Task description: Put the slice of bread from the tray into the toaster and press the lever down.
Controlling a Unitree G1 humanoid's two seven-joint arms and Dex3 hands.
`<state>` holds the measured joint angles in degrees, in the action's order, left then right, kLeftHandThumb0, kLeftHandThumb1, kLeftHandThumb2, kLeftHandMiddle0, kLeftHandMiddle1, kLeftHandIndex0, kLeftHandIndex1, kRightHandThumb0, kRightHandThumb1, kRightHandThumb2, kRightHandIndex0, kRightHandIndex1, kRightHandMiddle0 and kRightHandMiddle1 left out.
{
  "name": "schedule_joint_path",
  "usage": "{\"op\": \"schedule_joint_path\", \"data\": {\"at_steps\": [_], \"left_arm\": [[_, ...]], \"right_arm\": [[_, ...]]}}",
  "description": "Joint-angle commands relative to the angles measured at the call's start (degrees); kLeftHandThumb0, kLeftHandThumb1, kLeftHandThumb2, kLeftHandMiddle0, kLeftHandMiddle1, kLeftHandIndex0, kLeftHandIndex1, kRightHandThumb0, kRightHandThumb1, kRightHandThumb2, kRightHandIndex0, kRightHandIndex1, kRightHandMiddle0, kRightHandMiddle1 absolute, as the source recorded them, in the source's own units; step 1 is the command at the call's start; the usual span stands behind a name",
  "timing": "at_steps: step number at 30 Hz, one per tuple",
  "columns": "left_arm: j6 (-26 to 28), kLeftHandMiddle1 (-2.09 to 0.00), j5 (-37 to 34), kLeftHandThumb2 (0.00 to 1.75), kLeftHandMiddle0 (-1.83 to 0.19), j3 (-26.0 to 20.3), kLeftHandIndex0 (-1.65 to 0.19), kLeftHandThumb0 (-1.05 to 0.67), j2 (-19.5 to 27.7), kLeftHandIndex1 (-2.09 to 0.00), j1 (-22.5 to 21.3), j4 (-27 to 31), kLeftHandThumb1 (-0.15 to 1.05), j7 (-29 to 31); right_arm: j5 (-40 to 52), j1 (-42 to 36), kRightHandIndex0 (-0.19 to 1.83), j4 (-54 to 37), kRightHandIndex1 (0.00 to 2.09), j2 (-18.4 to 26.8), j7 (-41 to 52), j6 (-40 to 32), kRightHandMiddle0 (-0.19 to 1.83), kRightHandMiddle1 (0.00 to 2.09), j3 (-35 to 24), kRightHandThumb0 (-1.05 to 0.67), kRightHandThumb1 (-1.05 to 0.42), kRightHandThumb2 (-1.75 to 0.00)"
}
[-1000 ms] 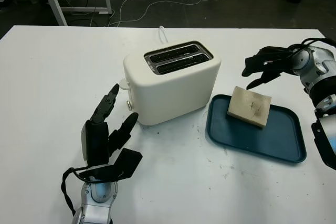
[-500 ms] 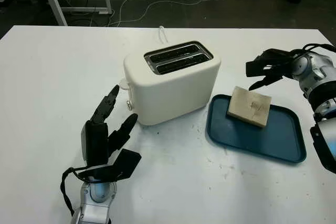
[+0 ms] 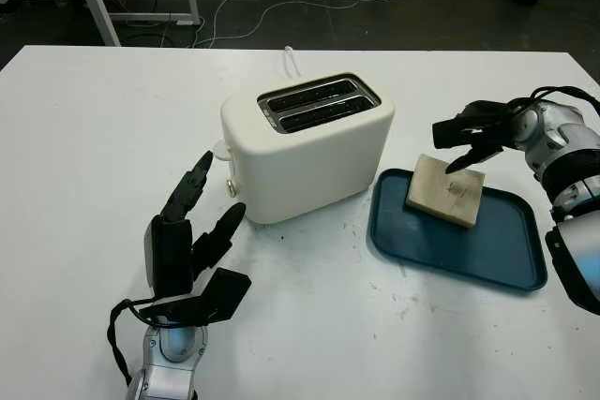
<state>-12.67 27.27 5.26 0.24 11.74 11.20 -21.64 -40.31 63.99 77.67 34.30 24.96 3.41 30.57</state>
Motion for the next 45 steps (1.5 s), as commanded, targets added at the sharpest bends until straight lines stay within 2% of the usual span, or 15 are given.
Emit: {"op": "schedule_joint_path", "data": {"at_steps": [1, 4, 7, 10, 14, 20, 24, 29, 32, 35, 37, 39, 42, 43, 45], "left_arm": [[-1.31, -0.32, -0.07, 0.24, -0.5, -0.04, -0.51, -0.58, 0.06, -0.01, -0.33, -0.66, 0.92, -0.59], [-1.27, -0.33, -0.2, 0.23, -0.5, -0.11, -0.51, -0.58, -0.2, -0.01, -0.04, -0.52, 0.92, -0.64], [-1.41, -0.34, 0.07, 0.23, -0.49, -0.24, -0.5, -0.58, 0.05, -0.01, 0.25, -0.37, 0.92, -0.71], [-1.95, -0.35, -0.34, 0.23, -0.49, -0.45, -0.5, -0.57, 0.15, 0.0, 0.62, -0.29, 0.92, -0.65], [-1.68, -0.36, -0.19, 0.22, -0.48, -0.55, -0.5, -0.57, -0.09, -0.01, 0.9, 0.09, 0.92, -0.68], [-1.86, -0.38, -0.13, 0.22, -0.47, -0.46, -0.5, -0.56, 0.13, 0.0, 1.18, 0.09, 0.92, -0.45], [-1.5, -0.39, -0.27, 0.23, -0.46, -0.23, -0.5, -0.58, 0.05, 0.0, 1.3, 0.49, 0.92, 0.11], [-2.22, -0.4, -0.33, 0.23, -0.46, -0.24, -0.5, -0.59, 0.0, 0.0, 0.95, -0.33, 0.92, -0.14], [-1.6, -0.41, -0.43, 0.22, -0.45, -0.11, -0.5, -0.59, -0.2, 0.0, 1.09, 0.15, 0.92, 0.2], [-1.54, -0.41, -0.63, 0.22, -0.45, -0.07, -0.5, -0.59, -0.32, 0.0, 1.35, 0.46, 0.92, 0.31], [-1.37, -0.41, -0.43, 0.23, -0.45, -0.17, -0.5, -0.59, -0.31, 0.0, 1.38, 0.58, 0.92, 0.27], [-1.21, -0.42, 0.0, 0.23, -0.44, -0.25, -0.5, -0.59, -0.21, 0.0, 1.4, 0.69, 0.92, 0.14], [-1.6, -0.42, 0.03, 0.23, -0.45, -0.32, -0.5, -0.56, -0.15, 0.0, 1.47, 0.66, 0.92, -0.02], [-1.78, -0.42, 0.03, 0.22, -0.45, -0.33, -0.5, -0.56, -0.17, 0.0, 1.45, 0.55, 0.92, -0.13], [-2.0, -0.43, -0.21, 0.22, -0.44, -0.31, -0.5, -0.57, -0.31, 0.0, 1.45, 0.48, 0.92, -0.22]], "right_arm": [[-0.36, -0.68, 0.45, 0.34, 0.7, -0.7, 0.81, -0.95, 0.7, 0.01, 0.22, -0.91, -0.81, 0.0], [0.32, -1.3, 0.42, 0.38, 0.69, -0.88, 1.15, -0.95, 0.69, 0.0, -0.16, -0.88, -0.8, 0.0], [-0.01, -2.03, 0.42, 0.37, 0.8, -0.96, 0.79, -0.3, 0.69, 0.0, 0.15, -0.87, -0.81, 0.0], [-0.66, -2.32, 0.41, 0.41, 0.83, -1.33, 0.51, -0.44, 0.68, 0.0, 0.9, -0.88, -0.81, 0.0], [-1.23, -2.79, 0.32, 0.45, 0.78, -1.44, -0.23, 0.05, 0.65, 0.01, 2.13, -0.99, -0.84, -0.01], [-2.66, -3.61, 0.28, 0.41, 0.69, -1.28, -3.32, 0.02, 0.63, 0.01, 3.89, -1.05, -0.87, -0.01], [-2.58, -3.68, 0.4, 0.4, 0.85, -0.8, -3.52, 0.31, 0.69, 0.03, 3.92, -0.99, -0.88, -0.01], [-1.0, -4.2, 0.38, 0.48, 0.83, -0.69, -4.16, 0.2, 0.67, 0.01, 2.16, -1.03, -0.87, 0.0], [0.6, -4.66, 0.4, 0.44, 0.87, -1.34, -4.84, -0.84, 0.75, 0.04, -0.06, -0.92, -0.8, 0.0], [1.79, -5.03, 0.6, 0.49, 0.96, -1.69, -3.36, -0.89, 0.86, 0.06, -2.02, -0.83, -0.79, 0.0], [2.77, -5.33, 0.78, 0.47, 0.92, -1.96, -2.81, -1.18, 0.95, 0.07, -3.25, -0.77, -0.78, 0.0], [2.63, -5.59, 0.84, 0.45, 0.9, -2.2, -2.58, -1.17, 0.99, 0.08, -3.52, -0.72, -0.77, 0.0], [2.74, -6.2, 0.79, 0.35, 1.12, -2.44, -3.15, -0.9, 1.07, 0.23, -4.1, -0.66, -0.74, 0.0], [2.84, -6.49, 0.79, 0.27, 1.16, -2.43, -3.54, -0.7, 1.04, 0.43, -4.38, -0.63, -0.73, 0.0], [2.78, -6.96, 0.73, 0.11, 1.2, -2.31, -4.16, -0.16, 1.0, 0.6, -4.59, -0.59, -0.74, 0.0]]}}
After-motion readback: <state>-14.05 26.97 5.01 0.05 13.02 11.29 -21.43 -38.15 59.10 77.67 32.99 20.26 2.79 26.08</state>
